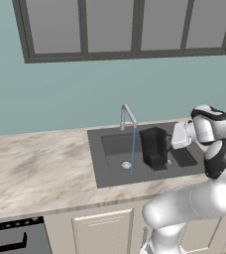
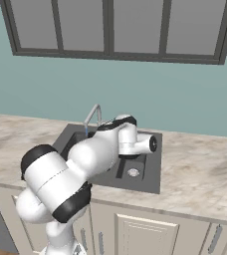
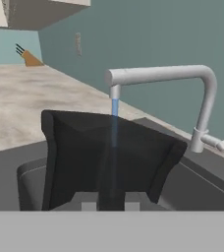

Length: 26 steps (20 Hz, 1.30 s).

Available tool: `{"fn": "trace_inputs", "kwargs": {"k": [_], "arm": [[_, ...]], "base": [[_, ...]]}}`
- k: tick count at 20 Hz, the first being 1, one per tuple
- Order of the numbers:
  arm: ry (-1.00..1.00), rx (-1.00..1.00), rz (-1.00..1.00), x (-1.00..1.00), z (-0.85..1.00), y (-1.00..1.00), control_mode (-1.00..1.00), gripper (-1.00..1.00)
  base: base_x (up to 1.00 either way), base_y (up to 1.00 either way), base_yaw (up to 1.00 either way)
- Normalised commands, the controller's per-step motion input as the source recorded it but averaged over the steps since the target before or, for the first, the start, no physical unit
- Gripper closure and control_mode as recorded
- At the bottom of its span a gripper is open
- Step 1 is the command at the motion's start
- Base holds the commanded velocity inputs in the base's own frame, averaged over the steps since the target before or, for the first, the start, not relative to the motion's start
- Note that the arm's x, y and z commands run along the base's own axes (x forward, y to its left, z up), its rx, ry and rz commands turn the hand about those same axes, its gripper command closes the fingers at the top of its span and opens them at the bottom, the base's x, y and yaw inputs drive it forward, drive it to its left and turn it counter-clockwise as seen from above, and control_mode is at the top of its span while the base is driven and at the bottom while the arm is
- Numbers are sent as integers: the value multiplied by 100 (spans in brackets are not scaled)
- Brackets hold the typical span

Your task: Turn on the sink faucet and place the jug under the water for a few seconds to fill it up.

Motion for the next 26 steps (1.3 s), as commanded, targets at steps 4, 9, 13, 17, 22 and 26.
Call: {"fn": "trace_inputs", "kwargs": {"k": [4,9,13,17,22,26], "arm": [[-11,0,0,5,2,1,-100,100],[-4,0,0,16,-2,6,-100,100],[0,0,1,18,-22,10,-100,100],[0,0,1,26,-16,14,-100,100],[0,0,0,27,-1,22,-100,100],[0,0,0,15,0,30,-100,100]], "base": [[0,0,0],[0,0,0],[0,0,0],[0,0,0],[0,0,0],[0,0,0]]}}
